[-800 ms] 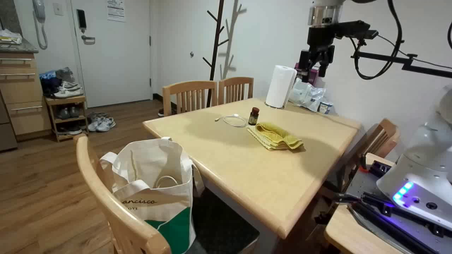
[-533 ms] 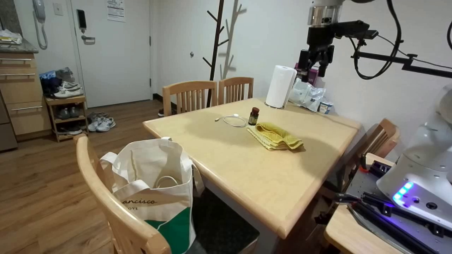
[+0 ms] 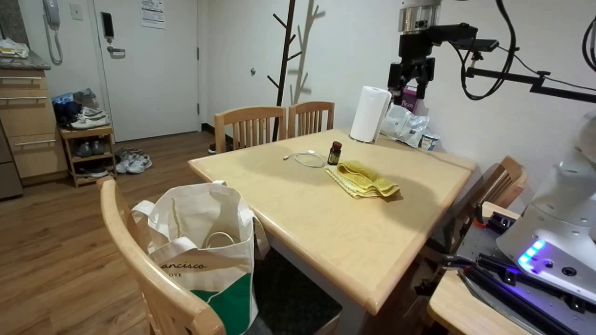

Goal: Put the cable in the bag

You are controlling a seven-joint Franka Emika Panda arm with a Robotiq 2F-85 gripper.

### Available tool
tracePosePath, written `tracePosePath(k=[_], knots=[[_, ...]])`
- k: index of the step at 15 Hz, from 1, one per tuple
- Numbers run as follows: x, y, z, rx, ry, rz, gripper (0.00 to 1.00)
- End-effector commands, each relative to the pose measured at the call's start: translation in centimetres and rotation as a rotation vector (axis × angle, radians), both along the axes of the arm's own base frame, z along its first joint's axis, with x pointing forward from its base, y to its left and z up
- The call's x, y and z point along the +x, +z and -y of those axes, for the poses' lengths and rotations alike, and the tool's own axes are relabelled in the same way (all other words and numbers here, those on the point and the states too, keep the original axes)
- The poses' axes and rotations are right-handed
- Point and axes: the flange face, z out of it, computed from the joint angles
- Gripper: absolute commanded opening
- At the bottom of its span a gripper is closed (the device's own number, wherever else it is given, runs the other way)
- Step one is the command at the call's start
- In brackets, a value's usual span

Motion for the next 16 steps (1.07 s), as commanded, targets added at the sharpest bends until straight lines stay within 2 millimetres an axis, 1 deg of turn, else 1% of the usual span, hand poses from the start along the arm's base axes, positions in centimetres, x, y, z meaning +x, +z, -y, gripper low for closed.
tracePosePath(k=[1, 3, 5, 7, 8, 9, 10, 11, 12, 13, 14, 15, 16], knots=[[2.4, 2.2, -1.5, -0.015, 0.038, 0.033, 1.00], [5.2, 3.8, -2.9, -0.018, 0.091, 0.074, 1.00], [8.3, 4.2, -4.3, -0.016, 0.159, 0.108, 1.00], [11.3, 2.8, -5.4, -0.031, 0.218, 0.085, 1.00], [12.9, 1.3, -5.9, -0.036, 0.267, 0.051, 1.00], [14.1, 0.2, -6.2, -0.033, 0.317, 0.025, 1.00], [15.4, -2.0, -6.5, -0.014, 0.364, 0.007, 1.00], [16.6, -3.1, -6.4, -0.017, 0.399, -0.035, 1.00], [17.2, -3.6, -5.9, -0.010, 0.420, -0.067, 1.00], [15.1, -2.8, -6.2, -0.008, 0.354, -0.017, 1.00], [16.1, -4.1, -6.0, -0.001, 0.374, -0.041, 1.00], [16.9, -4.8, -5.9, 0.004, 0.382, -0.055, 1.00], [17.3, -5.0, -5.8, 0.006, 0.386, -0.060, 1.00]])
